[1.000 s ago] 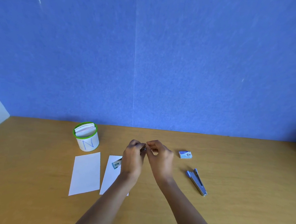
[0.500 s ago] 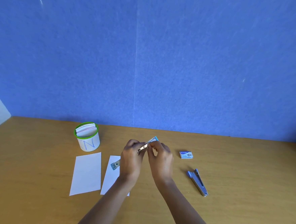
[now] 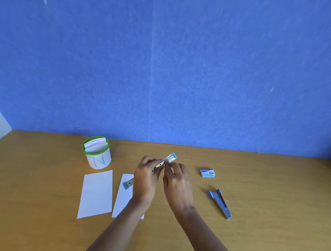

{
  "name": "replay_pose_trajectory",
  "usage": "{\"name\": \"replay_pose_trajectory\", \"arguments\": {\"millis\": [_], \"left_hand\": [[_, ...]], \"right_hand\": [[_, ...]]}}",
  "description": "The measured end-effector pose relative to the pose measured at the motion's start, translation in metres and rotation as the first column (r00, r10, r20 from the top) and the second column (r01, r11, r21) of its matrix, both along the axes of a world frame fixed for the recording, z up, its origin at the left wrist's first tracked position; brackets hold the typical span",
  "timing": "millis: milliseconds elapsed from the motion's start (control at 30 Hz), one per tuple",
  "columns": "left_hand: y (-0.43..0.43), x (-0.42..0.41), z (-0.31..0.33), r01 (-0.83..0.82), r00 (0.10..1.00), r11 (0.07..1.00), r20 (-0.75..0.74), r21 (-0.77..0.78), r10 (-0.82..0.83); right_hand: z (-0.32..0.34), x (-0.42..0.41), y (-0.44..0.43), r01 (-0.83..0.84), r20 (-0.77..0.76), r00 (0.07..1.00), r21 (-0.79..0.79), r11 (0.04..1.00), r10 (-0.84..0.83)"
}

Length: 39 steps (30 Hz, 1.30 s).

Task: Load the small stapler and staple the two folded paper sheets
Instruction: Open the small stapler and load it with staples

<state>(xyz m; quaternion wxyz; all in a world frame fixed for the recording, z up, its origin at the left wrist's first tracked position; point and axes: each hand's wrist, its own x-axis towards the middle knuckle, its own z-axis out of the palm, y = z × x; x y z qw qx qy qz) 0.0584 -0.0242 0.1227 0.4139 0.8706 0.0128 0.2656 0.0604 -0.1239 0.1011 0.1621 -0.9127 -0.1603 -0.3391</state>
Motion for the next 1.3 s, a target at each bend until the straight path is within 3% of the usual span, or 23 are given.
{"name": "replay_pose_trajectory", "arguments": {"millis": [133,167,233,300,333,433,500,633,767,900,1000,1100,1167,1300], "left_hand": [[0.001,0.002,-0.001,-0.013,1.0,1.0,0.006,-0.024,0.013],[0.002,0.003,-0.002,-0.014,1.0,1.0,0.009,-0.026,0.014],[0.002,0.004,-0.002,-0.016,1.0,0.999,0.014,-0.038,0.017],[0.001,0.005,-0.002,-0.01,1.0,0.999,0.02,-0.044,0.011],[0.001,0.006,-0.003,-0.003,1.0,0.999,0.018,-0.04,0.004],[-0.001,0.007,-0.006,0.031,0.999,0.999,-0.017,-0.031,-0.032],[-0.002,0.008,-0.007,0.046,0.998,0.999,-0.044,-0.023,-0.047],[-0.001,0.008,-0.006,0.113,0.977,0.991,-0.171,-0.072,-0.124],[0.007,0.011,-0.002,0.106,0.844,0.96,-0.487,-0.26,-0.225],[0.021,0.011,0.005,0.117,0.728,0.945,-0.621,-0.304,-0.29],[0.03,0.012,0.009,0.082,0.666,0.888,-0.638,-0.453,-0.387],[0.034,0.011,0.014,0.044,0.631,0.717,-0.536,-0.696,-0.56],[0.034,0.009,0.015,0.083,0.618,0.637,-0.462,-0.766,-0.636],[0.026,0.006,0.009,0.16,0.631,0.68,-0.455,-0.716,-0.628]], "right_hand": [[-0.001,0.002,0.001,0.002,0.009,1.0,-0.029,1.0,-0.002],[-0.001,0.002,0.002,-0.014,-0.008,1.0,0.039,0.999,0.014],[0.002,0.002,0.004,0.003,-0.145,0.988,0.357,0.934,0.052],[0.007,0.003,0.005,0.163,-0.341,0.932,0.7,0.695,0.125],[0.009,0.007,0.005,0.267,-0.43,0.881,0.794,0.546,0.195],[0.015,0.02,0.002,0.483,-0.506,0.715,0.856,0.184,0.482],[0.016,0.024,0.0,0.502,-0.471,0.698,0.859,0.1,0.539],[0.014,0.025,-0.001,0.499,-0.419,0.718,0.867,0.009,0.555],[0.009,0.023,0.0,0.485,-0.419,0.725,0.874,0.027,0.547],[0.003,0.024,-0.002,0.427,-0.39,0.782,0.903,0.037,0.486],[-0.001,0.025,-0.006,0.403,-0.391,0.809,0.913,0.07,0.439],[-0.005,0.024,-0.011,0.402,-0.378,0.804,0.914,0.048,0.459],[-0.007,0.024,-0.014,0.427,-0.392,0.791,0.904,0.035,0.47],[-0.007,0.023,-0.014,0.446,-0.377,0.774,0.895,-0.016,0.509]]}}
